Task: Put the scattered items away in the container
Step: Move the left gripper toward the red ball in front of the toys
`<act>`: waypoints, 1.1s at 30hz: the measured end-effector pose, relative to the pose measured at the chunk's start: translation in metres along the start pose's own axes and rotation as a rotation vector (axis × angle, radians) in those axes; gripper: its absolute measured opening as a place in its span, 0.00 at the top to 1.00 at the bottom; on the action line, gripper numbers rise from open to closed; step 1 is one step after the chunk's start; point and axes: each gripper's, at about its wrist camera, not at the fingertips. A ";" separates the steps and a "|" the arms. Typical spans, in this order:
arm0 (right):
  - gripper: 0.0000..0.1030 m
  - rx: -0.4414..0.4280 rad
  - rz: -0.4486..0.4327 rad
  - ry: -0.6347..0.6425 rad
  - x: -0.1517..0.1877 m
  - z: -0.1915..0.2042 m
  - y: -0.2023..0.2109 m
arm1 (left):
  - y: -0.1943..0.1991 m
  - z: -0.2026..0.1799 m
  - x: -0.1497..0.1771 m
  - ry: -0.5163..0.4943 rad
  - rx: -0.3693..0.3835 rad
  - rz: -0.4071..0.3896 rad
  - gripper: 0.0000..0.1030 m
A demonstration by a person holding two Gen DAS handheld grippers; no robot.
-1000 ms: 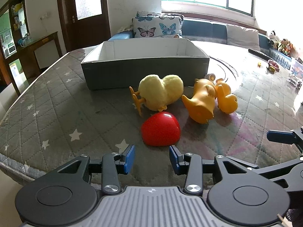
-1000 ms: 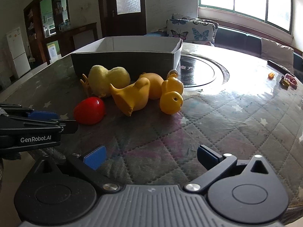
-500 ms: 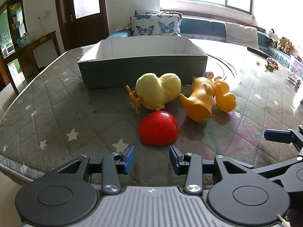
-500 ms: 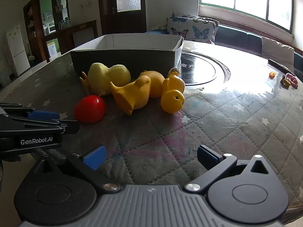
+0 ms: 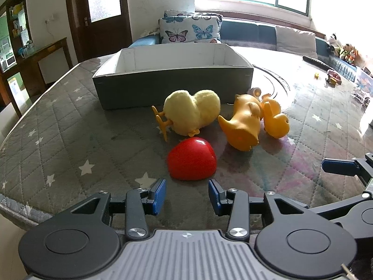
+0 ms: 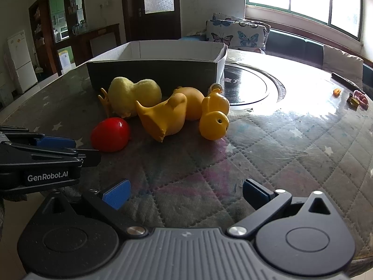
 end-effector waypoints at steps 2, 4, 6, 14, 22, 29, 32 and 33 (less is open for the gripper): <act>0.00 -0.003 0.000 0.002 -0.001 0.001 0.000 | 0.000 0.001 -0.001 0.002 0.000 0.000 0.59; 0.00 -0.007 0.000 0.004 -0.002 0.001 0.000 | -0.001 0.001 -0.002 0.004 0.001 -0.001 0.59; 0.00 -0.011 0.000 0.003 -0.003 0.002 -0.001 | -0.001 0.002 -0.003 0.005 0.003 0.000 0.59; 0.00 -0.019 -0.002 0.000 -0.009 0.001 -0.004 | -0.006 0.008 -0.010 0.015 0.014 -0.001 0.59; 0.00 -0.026 -0.002 0.005 -0.015 0.003 -0.009 | -0.010 0.014 -0.017 0.027 0.017 -0.002 0.59; 0.00 -0.040 0.002 0.018 -0.018 0.008 -0.012 | -0.012 0.017 -0.020 0.039 0.027 0.002 0.59; 0.00 -0.050 0.005 0.026 -0.019 0.011 -0.013 | -0.013 0.020 -0.021 0.046 0.028 0.003 0.59; 0.00 -0.052 0.006 0.028 -0.020 0.012 -0.013 | -0.013 0.021 -0.021 0.048 0.028 0.003 0.59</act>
Point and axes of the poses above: each gripper's, at about its wrist camera, not at the fingertips, and y roughly against the way its jaws point, z to its left, x to its underside, and after that the axes turned 15 degrees about -y, right-handed
